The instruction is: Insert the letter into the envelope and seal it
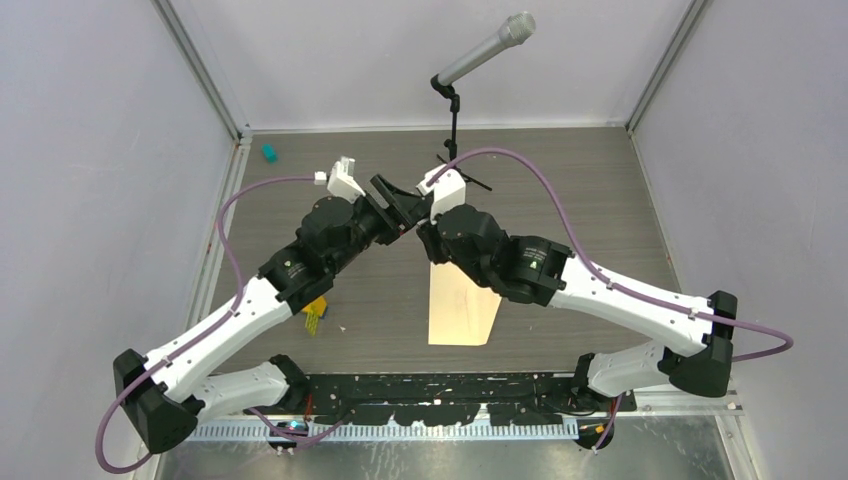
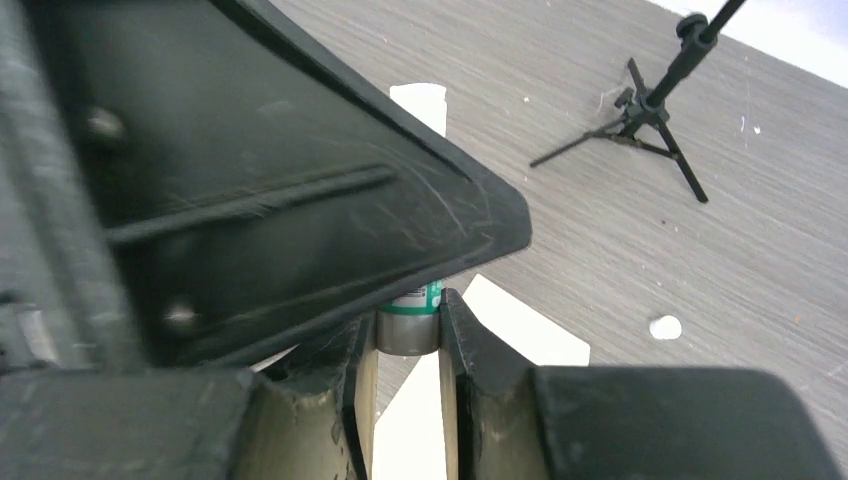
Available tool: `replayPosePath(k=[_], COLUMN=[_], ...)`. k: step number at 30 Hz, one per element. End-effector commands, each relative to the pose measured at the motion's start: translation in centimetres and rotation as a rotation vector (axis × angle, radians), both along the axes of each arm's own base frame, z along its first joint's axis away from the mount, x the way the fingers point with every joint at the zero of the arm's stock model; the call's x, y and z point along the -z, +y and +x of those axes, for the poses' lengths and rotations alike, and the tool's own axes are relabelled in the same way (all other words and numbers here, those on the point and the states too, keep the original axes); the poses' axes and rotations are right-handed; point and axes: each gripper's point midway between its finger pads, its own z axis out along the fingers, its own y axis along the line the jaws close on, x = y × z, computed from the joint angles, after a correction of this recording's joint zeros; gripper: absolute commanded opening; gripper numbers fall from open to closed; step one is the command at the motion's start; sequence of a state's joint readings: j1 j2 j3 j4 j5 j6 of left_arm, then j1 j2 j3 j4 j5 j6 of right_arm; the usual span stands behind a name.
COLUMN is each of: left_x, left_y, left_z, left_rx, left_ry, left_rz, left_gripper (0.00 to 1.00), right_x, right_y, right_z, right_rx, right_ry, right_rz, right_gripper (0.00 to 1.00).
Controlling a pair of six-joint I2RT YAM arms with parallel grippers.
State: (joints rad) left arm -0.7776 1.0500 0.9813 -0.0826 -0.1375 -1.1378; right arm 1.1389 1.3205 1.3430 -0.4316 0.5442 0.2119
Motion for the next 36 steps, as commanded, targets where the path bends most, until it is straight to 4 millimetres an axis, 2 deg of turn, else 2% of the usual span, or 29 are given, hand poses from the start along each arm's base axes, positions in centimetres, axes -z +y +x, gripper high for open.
replayPosePath(k=[1,4,8,11,14,18,26,30,36], left_x=[-2.1,-3.7,-4.9,-4.1,-2.7,-0.9,1.8,2.3,3.0], left_y=[1.0,1.9,2.3,2.0,1.8,0.5,-2.8,-4.1,-5.4], left_z=[-1.2,-2.1,-3.9,-5.1,-5.9,-7.8,-12.2,-14.3,-15.9], left_rx=[0.045,0.083,0.214,0.338,0.391,0.496,0.706,0.77,0.813], left_ry=[-0.139,-0.28,-0.53,-0.676,-0.794,-1.02,-1.366,-1.484,-1.579], left_rz=[0.062,0.165,0.371,0.529,0.706,0.894,0.956,0.962,1.009], left_gripper=[0.75,0.81,0.82,0.79,0.79,0.78,0.72,0.71,0.7], right_x=[-2.5,-1.6,0.0,1.2,2.0,2.7,3.1,3.3,3.9], right_y=[-2.0,-3.4,-5.5,-6.6,-8.0,-9.9,-10.8,-11.0,-10.6], right_z=[-1.4,-3.0,-5.8,-8.4,-10.5,-13.0,-17.4,-18.0,-18.3], right_rx=[0.0,-0.02,-0.067,-0.121,-0.148,-0.184,-0.313,-0.326,-0.333], right_ry=[0.032,0.096,0.216,0.321,0.408,0.491,0.642,0.675,0.713], right_rz=[0.062,0.047,0.013,-0.001,-0.009,-0.006,0.021,0.008,-0.017], right_gripper=[0.01,0.01,0.01,0.01,0.01,0.01,0.01,0.01,0.01])
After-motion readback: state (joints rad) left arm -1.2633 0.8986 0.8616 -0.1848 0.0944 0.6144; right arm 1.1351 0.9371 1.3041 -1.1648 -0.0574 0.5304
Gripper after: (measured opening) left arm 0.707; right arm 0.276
